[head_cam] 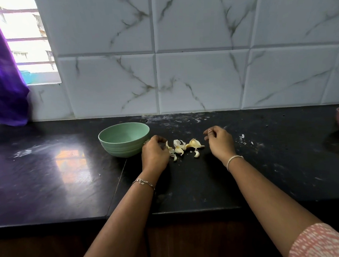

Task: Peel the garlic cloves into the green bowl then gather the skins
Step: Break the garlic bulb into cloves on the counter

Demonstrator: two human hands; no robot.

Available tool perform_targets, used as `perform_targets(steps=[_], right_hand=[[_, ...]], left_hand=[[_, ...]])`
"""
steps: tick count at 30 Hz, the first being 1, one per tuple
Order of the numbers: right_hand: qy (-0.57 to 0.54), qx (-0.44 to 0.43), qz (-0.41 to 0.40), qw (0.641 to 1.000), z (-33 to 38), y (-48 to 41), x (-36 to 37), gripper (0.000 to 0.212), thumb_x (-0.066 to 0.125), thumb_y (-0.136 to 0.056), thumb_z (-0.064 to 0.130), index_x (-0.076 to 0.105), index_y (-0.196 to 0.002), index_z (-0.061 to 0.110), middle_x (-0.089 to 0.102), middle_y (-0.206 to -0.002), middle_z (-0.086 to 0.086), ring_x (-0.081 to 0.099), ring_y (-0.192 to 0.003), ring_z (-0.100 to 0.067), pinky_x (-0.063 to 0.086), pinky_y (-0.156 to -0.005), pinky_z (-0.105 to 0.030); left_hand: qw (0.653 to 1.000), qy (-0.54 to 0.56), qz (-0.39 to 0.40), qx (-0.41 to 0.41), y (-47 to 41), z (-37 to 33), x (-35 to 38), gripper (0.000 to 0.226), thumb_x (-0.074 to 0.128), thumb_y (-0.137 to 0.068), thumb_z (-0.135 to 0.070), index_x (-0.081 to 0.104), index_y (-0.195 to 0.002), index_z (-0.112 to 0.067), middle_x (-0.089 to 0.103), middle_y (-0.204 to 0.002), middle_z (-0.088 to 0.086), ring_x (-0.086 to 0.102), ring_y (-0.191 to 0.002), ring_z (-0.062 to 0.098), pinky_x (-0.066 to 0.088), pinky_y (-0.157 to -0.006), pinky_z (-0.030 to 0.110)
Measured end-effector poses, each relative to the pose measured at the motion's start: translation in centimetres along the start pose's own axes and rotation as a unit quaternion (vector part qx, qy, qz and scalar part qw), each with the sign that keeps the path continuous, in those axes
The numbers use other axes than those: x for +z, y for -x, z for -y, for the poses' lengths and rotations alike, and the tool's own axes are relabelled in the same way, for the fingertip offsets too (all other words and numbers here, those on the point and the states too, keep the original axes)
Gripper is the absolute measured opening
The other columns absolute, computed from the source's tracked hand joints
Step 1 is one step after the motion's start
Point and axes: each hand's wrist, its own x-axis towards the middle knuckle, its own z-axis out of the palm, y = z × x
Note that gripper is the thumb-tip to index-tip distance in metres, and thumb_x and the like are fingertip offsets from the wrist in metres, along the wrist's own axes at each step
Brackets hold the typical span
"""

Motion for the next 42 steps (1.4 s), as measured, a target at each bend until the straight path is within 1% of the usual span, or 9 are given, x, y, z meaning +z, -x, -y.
perform_targets(steps=[7, 10, 14, 17, 21, 25, 32, 37, 42], right_hand=[[0.094, -0.031, 0.227, 0.969, -1.2, -1.7, 0.6, 0.036, 0.074, -0.071, 0.046, 0.068, -0.106, 0.044, 0.07, -0.109, 0.014, 0.062, -0.11, -0.011, 0.043, -0.104, -0.044], [0.118, -0.084, 0.234, 0.961, 0.1, -2.3, 0.4, 0.034, 0.075, -0.079, 0.018, 0.071, -0.112, 0.028, 0.072, -0.109, 0.004, 0.065, -0.106, -0.013, 0.048, -0.097, -0.028], [0.148, -0.11, 0.227, 0.956, 0.0, -3.5, 0.9, 0.032, 0.068, -0.087, 0.01, 0.069, -0.118, 0.018, 0.07, -0.114, 0.0, 0.063, -0.108, -0.014, 0.046, -0.094, -0.023], [0.038, -0.07, 0.211, 0.974, -0.5, -3.8, 1.6, 0.026, 0.054, -0.098, 0.013, 0.063, -0.122, 0.009, 0.07, -0.108, -0.004, 0.065, -0.099, -0.017, 0.05, -0.09, -0.03], [-0.151, -0.001, 0.204, 0.967, 0.3, -3.4, 2.1, 0.026, 0.039, -0.104, 0.009, 0.06, -0.118, 0.003, 0.064, -0.083, -0.004, 0.054, -0.065, -0.008, 0.048, -0.061, -0.019], [-0.254, 0.032, 0.178, 0.95, 0.9, -3.0, 2.5, 0.019, 0.043, -0.103, 0.009, 0.057, -0.111, -0.002, 0.064, -0.083, -0.009, 0.059, -0.067, -0.014, 0.05, -0.057, -0.018], [-0.345, 0.09, 0.163, 0.92, 1.6, -2.4, 2.8, 0.013, 0.069, -0.087, 0.012, 0.062, -0.081, 0.003, 0.067, -0.082, -0.017, 0.066, -0.076, -0.025, 0.057, -0.077, -0.036], [-0.425, 0.105, 0.198, 0.877, 1.9, -1.9, 2.3, 0.008, 0.065, -0.088, 0.004, 0.068, -0.089, -0.004, 0.072, -0.08, -0.011, 0.071, -0.074, -0.018, 0.06, -0.068, -0.027], [-0.38, 0.082, 0.231, 0.892, 2.1, -1.5, 2.4, 0.017, 0.062, -0.092, 0.012, 0.07, -0.092, -0.002, 0.072, -0.087, -0.015, 0.071, -0.082, -0.021, 0.06, -0.079, -0.028]], left_hand=[[0.997, -0.021, 0.053, 0.043, -0.6, -0.4, 0.6, 0.019, 0.07, -0.083, -0.019, 0.067, -0.102, -0.017, 0.062, -0.096, 0.004, 0.054, -0.083, 0.013, 0.034, -0.068, 0.017], [0.996, -0.012, 0.066, 0.062, -1.1, -0.8, 1.2, 0.021, 0.069, -0.085, -0.02, 0.068, -0.105, -0.014, 0.065, -0.099, 0.002, 0.059, -0.076, 0.011, 0.036, -0.059, 0.006], [0.993, -0.002, 0.079, 0.092, -2.4, -1.9, 2.3, 0.025, 0.067, -0.085, -0.016, 0.069, -0.11, -0.015, 0.069, -0.112, -0.001, 0.061, -0.105, 0.013, 0.042, -0.086, 0.012], [0.992, 0.013, 0.091, 0.084, -3.5, -2.9, 3.1, 0.032, 0.055, -0.09, -0.005, 0.066, -0.119, -0.014, 0.068, -0.116, 0.001, 0.06, -0.112, 0.015, 0.042, -0.096, 0.02], [0.992, 0.072, 0.097, 0.042, -4.2, -3.3, 4.6, 0.029, 0.055, -0.094, -0.006, 0.064, -0.121, -0.01, 0.069, -0.114, 0.004, 0.062, -0.106, 0.016, 0.042, -0.089, 0.017], [0.963, 0.24, 0.104, -0.059, -4.1, -2.8, 5.3, 0.024, 0.076, -0.081, -0.022, 0.07, -0.101, -0.01, 0.073, -0.093, 0.012, 0.07, -0.089, 0.025, 0.056, -0.089, 0.044], [0.86, 0.468, 0.134, -0.155, -3.5, -2.5, 3.8, 0.016, 0.072, -0.082, -0.004, 0.067, -0.095, 0.004, 0.072, -0.082, 0.018, 0.07, -0.068, 0.022, 0.06, -0.067, 0.029], [0.845, 0.491, 0.142, -0.161, -3.3, -2.5, 3.3, 0.006, 0.07, -0.081, 0.001, 0.069, -0.088, 0.001, 0.072, -0.072, 0.013, 0.069, -0.06, 0.017, 0.059, -0.061, 0.024], [0.854, 0.481, 0.1, -0.17, -3.2, -2.4, 3.1, 0.021, 0.076, -0.076, 0.003, 0.068, -0.094, 0.006, 0.072, -0.081, 0.02, 0.07, -0.065, 0.022, 0.06, -0.066, 0.031]])
